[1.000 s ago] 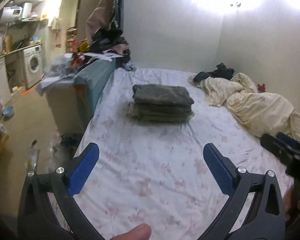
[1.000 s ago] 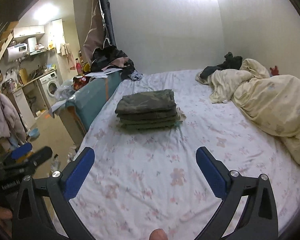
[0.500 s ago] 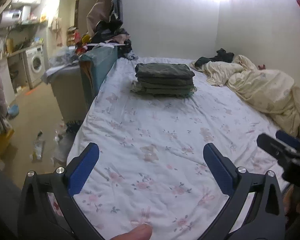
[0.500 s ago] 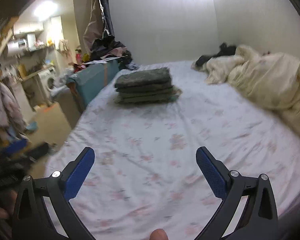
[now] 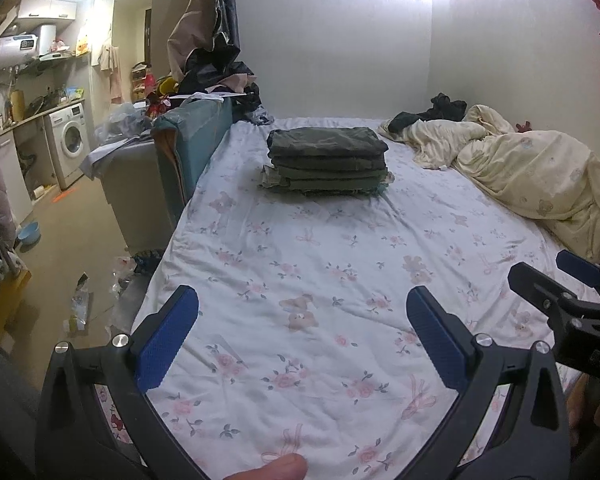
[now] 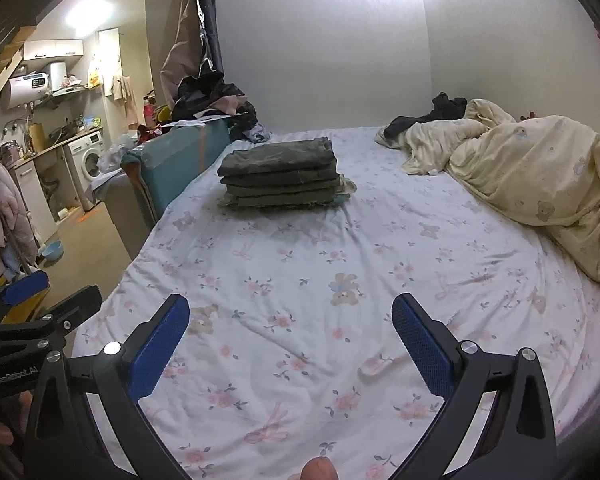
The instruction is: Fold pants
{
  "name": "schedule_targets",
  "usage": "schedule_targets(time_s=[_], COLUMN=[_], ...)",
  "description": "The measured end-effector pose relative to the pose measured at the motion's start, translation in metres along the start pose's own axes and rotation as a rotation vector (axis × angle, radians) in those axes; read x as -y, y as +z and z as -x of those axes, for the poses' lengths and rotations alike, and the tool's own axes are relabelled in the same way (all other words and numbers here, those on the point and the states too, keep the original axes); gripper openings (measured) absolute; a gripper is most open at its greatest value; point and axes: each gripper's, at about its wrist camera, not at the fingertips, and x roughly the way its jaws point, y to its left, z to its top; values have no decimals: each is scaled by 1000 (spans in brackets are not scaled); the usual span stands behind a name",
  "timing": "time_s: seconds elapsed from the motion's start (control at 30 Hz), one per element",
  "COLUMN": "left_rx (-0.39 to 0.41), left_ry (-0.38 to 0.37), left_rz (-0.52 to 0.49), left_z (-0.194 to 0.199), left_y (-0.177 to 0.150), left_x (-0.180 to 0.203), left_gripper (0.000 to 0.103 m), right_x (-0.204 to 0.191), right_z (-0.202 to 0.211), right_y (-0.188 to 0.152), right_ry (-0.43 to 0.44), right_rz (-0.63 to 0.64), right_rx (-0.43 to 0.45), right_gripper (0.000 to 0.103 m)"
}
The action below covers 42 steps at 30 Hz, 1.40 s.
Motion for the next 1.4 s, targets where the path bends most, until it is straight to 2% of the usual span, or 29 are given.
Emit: schedule_targets(time_s=[1.4], left_rx=[5], left_ry=[10], left_rz=[3], left_z=[-2], left_y=[1], left_x=[-9], left_gripper=[103], right_x=[4], right_z=[-1], right_y=[-1], right_ry=[-9], right_rz=[-1], right_rx=[-5], right_gripper=[103])
